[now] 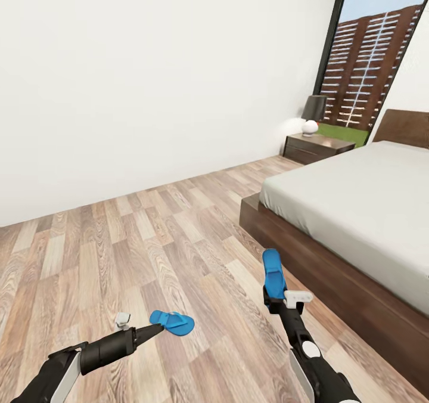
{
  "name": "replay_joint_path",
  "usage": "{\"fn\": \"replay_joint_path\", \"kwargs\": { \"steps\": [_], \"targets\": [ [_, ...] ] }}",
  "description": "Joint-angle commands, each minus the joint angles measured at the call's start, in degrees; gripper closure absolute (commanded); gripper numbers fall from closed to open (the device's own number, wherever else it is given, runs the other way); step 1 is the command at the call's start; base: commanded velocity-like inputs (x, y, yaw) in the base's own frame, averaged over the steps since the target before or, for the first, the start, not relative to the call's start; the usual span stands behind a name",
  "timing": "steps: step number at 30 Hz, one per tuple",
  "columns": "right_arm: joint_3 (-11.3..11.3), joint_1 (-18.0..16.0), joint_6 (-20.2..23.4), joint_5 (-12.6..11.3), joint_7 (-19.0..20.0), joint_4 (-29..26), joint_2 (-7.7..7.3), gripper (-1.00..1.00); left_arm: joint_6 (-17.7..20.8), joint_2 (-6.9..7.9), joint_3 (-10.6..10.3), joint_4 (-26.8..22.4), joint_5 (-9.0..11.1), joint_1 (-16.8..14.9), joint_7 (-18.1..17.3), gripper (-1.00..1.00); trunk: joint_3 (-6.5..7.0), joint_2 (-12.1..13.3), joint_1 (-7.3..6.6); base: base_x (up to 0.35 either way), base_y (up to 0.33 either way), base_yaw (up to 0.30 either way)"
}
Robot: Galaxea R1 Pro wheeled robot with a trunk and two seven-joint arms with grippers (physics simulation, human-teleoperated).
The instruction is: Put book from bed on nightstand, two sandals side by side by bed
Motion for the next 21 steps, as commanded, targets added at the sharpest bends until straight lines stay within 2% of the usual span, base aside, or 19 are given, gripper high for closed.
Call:
{"fn": "replay_joint_path", "kwargs": {
  "steps": [1, 7, 13, 21],
  "targets": [
    [-0.1, 0.0, -0.2, -0.2, 0.0, 0.0, 0.02, 1.0, 0.6, 0.01, 0.0, 0.0, 0.2, 0.0, -0.1, -1.0, 0.18, 0.0, -0.04, 0.0, 0.0, 0.0],
    [-0.1, 0.0, -1.0, -0.2, 0.4, 0.0, 0.02, 1.0, 0.6, 0.01, 0.0, 0.0, 0.2, 0.0, -0.1, -1.0, 1.51, 0.1, -0.19, 0.0, 0.0, 0.0],
    [-0.1, 0.1, -8.3, -0.2, 0.4, 0.1, 0.02, 1.0, 0.6, 0.01, 0.0, 0.0, 0.2, 0.0, -0.1, -1.0, 2.84, 0.2, -0.34, 0.0, 0.0, 0.0],
    [-0.1, 0.1, -8.9, -0.2, 0.7, 0.0, 0.02, 1.0, 0.6, 0.01, 0.0, 0.0, 0.2, 0.0, -0.1, -1.0, 4.61, 0.3, -0.55, 0.0, 0.0, 0.0]
  ]
}}
